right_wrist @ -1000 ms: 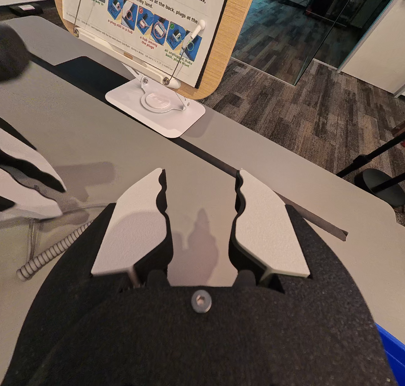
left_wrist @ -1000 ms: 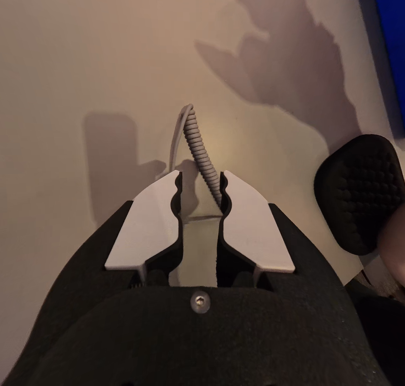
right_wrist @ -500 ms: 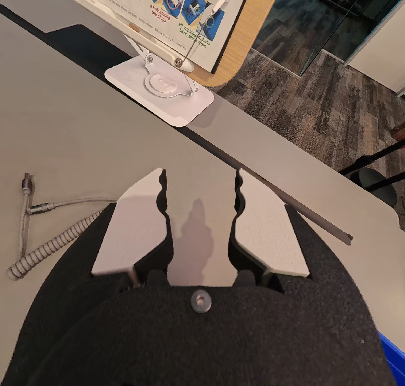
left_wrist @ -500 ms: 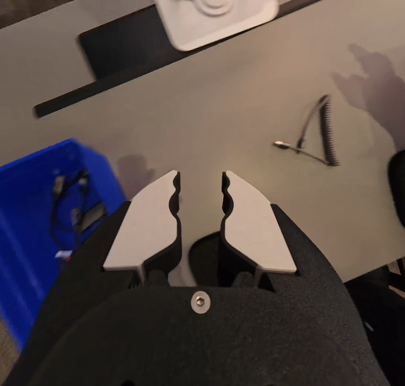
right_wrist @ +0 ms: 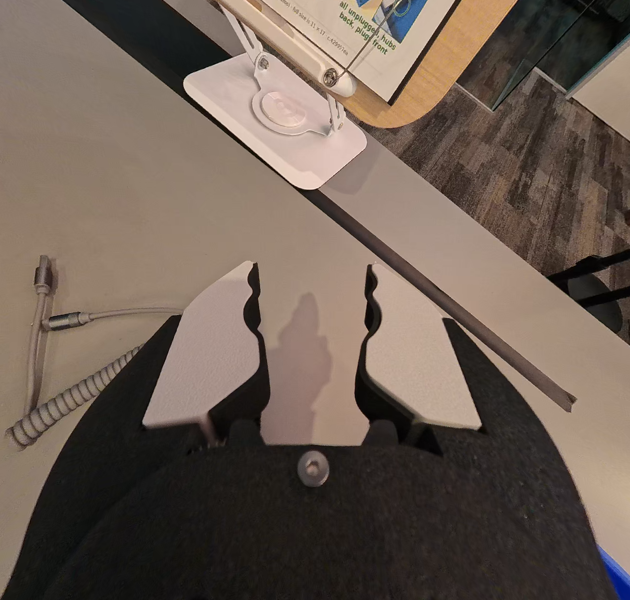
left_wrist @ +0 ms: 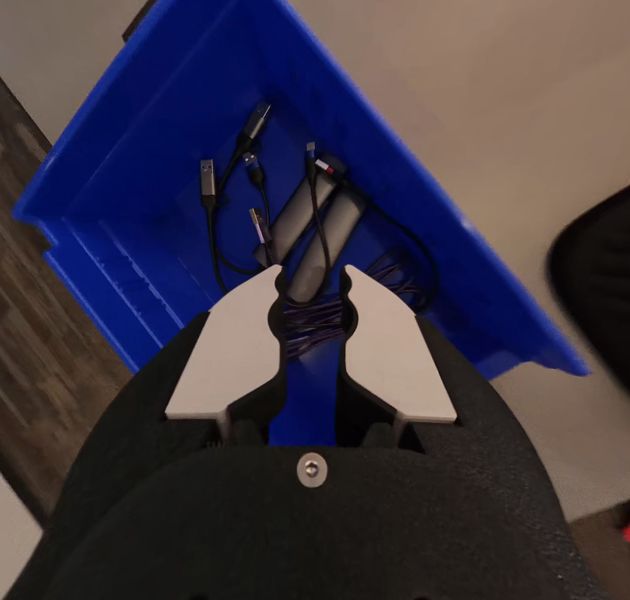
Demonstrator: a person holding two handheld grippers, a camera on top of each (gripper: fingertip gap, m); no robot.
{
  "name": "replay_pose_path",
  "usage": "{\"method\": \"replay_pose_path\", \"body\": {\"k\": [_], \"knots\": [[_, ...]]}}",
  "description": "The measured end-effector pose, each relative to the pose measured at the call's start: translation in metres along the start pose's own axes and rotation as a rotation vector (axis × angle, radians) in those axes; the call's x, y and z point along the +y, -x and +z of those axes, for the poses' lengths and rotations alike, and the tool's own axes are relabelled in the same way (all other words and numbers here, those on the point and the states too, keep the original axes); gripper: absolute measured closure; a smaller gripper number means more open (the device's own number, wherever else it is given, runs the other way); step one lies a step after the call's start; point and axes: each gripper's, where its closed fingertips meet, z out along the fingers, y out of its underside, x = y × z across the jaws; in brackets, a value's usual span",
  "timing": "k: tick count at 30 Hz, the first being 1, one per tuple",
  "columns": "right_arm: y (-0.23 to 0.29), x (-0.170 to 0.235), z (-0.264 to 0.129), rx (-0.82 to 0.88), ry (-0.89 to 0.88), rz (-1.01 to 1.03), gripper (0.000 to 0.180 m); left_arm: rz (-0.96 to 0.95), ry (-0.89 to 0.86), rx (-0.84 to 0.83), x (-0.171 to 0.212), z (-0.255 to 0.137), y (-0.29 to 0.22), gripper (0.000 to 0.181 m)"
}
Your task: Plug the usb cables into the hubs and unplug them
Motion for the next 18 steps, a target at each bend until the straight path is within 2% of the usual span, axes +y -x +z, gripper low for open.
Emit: {"method": "replay_pose_path", "body": {"k": [5,9,18], "knots": [[-0.002,0.005,0.002,-0.033,-0.024,0.056,0.121,0.174,-0.025,0.036,0.000,0.032,0.009,0.160],[-0.008,0.010,0.002,-0.048,-0.039,0.103,0.122,0.327,0.079,0.053,0.015,0.056,0.015,0.162],[-0.008,0.016,0.006,-0.068,-0.031,0.127,0.123,0.456,0.115,0.131,0.015,0.084,0.015,0.164]]}}
